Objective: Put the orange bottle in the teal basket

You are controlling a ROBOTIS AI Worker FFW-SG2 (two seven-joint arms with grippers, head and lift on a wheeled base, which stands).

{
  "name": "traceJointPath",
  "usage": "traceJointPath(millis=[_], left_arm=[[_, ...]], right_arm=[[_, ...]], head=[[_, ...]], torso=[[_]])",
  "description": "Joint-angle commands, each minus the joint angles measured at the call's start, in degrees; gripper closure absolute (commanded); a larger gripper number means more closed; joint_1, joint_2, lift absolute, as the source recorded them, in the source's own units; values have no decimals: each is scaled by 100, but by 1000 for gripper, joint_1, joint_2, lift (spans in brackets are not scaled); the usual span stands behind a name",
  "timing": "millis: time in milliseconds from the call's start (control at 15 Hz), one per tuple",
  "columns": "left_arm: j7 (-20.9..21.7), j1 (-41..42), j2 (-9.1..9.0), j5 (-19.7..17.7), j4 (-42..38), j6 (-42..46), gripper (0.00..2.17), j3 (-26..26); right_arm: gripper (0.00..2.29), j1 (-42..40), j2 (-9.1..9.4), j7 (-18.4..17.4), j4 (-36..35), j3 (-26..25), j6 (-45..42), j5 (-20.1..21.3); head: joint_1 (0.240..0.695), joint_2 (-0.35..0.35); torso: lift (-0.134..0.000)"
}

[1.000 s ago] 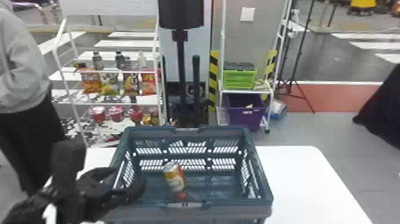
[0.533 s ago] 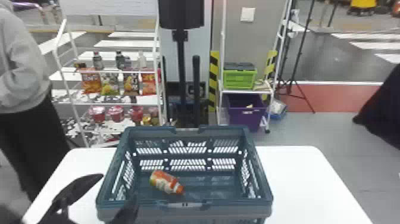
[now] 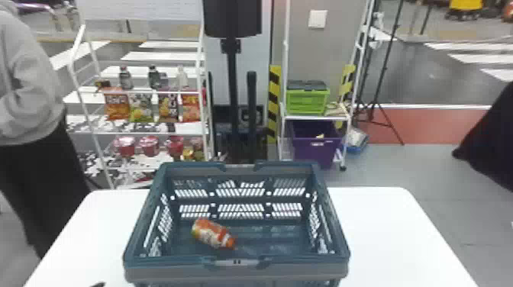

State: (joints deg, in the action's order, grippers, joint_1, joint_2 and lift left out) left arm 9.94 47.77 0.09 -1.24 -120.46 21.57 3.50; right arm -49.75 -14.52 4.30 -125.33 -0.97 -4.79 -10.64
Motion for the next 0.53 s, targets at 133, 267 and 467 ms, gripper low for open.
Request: traceJointPath(millis=[133,267,467], left_arm=[[-291,-172,-24,89,585,97,161,-175],[-300,-198,-24,80,664,97,161,-166],[-300,-172,-24,28,664,79,161,-148]], right_arm=[[144,-70,11,0,-53,35,-35,18],[144,-114,29,9,-88,27,-53,45],[144,-123,29,18,-115,35,-88,62]], head=[[499,0],[499,0],[499,0]], torso=[[0],[0],[0]])
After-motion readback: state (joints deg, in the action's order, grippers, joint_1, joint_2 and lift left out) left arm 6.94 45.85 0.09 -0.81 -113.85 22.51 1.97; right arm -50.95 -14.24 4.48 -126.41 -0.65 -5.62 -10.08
